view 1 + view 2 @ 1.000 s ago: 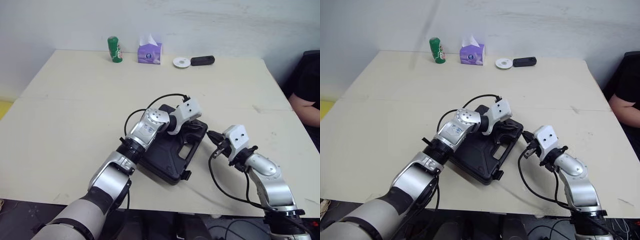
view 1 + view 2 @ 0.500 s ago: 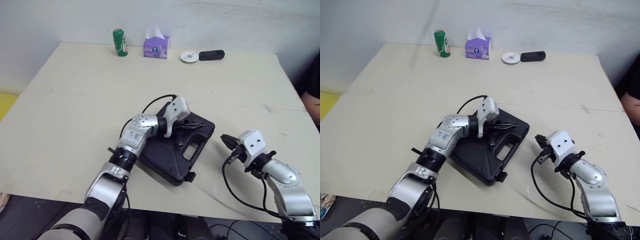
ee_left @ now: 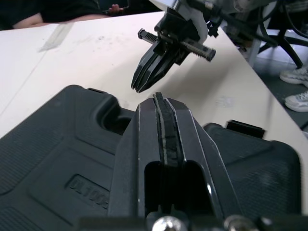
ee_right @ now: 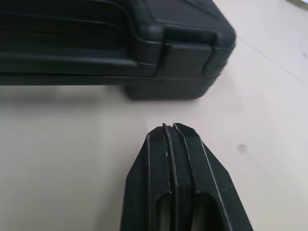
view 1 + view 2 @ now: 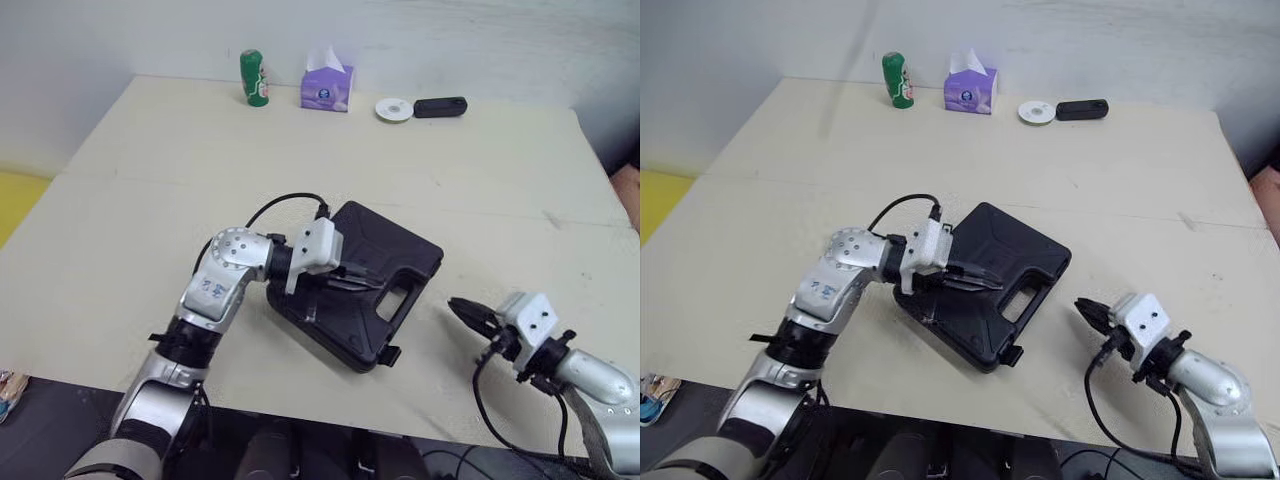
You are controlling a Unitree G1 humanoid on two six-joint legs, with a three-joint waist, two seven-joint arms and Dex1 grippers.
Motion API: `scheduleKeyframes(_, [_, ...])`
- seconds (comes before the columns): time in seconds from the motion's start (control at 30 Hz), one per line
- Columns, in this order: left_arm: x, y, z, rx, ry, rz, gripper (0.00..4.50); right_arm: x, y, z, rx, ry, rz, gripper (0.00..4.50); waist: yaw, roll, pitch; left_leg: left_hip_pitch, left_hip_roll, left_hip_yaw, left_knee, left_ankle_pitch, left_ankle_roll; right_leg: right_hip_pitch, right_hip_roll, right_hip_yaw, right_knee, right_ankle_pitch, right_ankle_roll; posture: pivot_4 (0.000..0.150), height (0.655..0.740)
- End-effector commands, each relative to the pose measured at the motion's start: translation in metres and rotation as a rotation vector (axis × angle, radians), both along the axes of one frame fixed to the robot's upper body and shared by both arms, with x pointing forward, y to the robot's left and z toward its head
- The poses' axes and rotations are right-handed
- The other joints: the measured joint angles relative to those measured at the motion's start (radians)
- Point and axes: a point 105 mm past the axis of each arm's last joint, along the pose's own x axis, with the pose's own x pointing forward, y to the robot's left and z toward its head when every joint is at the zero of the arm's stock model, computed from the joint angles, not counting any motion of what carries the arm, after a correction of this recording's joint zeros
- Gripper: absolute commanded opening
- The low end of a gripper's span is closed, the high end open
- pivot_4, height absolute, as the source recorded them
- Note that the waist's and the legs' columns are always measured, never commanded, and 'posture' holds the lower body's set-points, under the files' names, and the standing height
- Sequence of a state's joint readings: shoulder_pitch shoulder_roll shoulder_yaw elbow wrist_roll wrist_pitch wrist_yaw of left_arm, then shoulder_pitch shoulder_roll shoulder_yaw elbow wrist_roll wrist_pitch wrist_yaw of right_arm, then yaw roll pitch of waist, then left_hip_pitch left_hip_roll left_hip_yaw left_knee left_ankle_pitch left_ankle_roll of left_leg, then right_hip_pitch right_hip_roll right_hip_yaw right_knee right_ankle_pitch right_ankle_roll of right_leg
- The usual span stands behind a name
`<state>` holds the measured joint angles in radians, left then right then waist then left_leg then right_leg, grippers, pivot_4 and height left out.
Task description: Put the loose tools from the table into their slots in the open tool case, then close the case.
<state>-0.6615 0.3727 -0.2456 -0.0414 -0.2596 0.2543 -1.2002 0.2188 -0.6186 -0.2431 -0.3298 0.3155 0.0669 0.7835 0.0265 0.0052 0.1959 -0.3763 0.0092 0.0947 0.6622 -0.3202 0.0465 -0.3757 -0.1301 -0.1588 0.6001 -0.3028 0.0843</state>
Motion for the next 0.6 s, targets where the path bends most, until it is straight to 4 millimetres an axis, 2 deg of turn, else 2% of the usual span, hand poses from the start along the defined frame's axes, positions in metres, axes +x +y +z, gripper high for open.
scheduleKeyframes(0.03, [-0.017,0.003,0.003,0.009,-0.017,-0.04,0.06,-0.013,0.01,0.014,0.002,-0.063,0.074,0.0,-0.002,0.0,0.0,0.0,0.0,0.0,0.0,0.0,0.0,0.0,0.0,0.0,0.0,0.0,0.0,0.15,0.74])
scheduleKeyframes(0.2, [-0.027,0.005,-0.006,0.037,0.002,-0.028,0.06,-0.027,0.011,0.001,0.043,0.025,0.077,0.0,0.0,0.0,0.0,0.001,0.0,0.0,0.0,0.0,0.0,0.0,0.0,0.001,-0.003,0.0,0.0,0.15,0.74])
scheduleKeyframes(0.3, [-0.032,0.004,-0.019,0.04,0.058,-0.007,0.06,-0.036,0.016,-0.016,0.036,0.078,0.076,0.0,0.001,0.0,0.0,0.0,0.0,0.0,0.0,-0.001,0.0,0.0,0.0,0.001,-0.004,0.0,0.0,0.15,0.74])
scheduleKeyframes(0.6, [-0.031,0.003,-0.054,0.166,0.054,0.03,0.06,-0.052,0.036,-0.035,0.022,0.172,0.149,0.0,0.0,0.0,0.0,0.002,0.0,0.0,0.0,-0.001,0.0,0.0,0.0,0.002,-0.004,0.0,0.0,0.15,0.74])
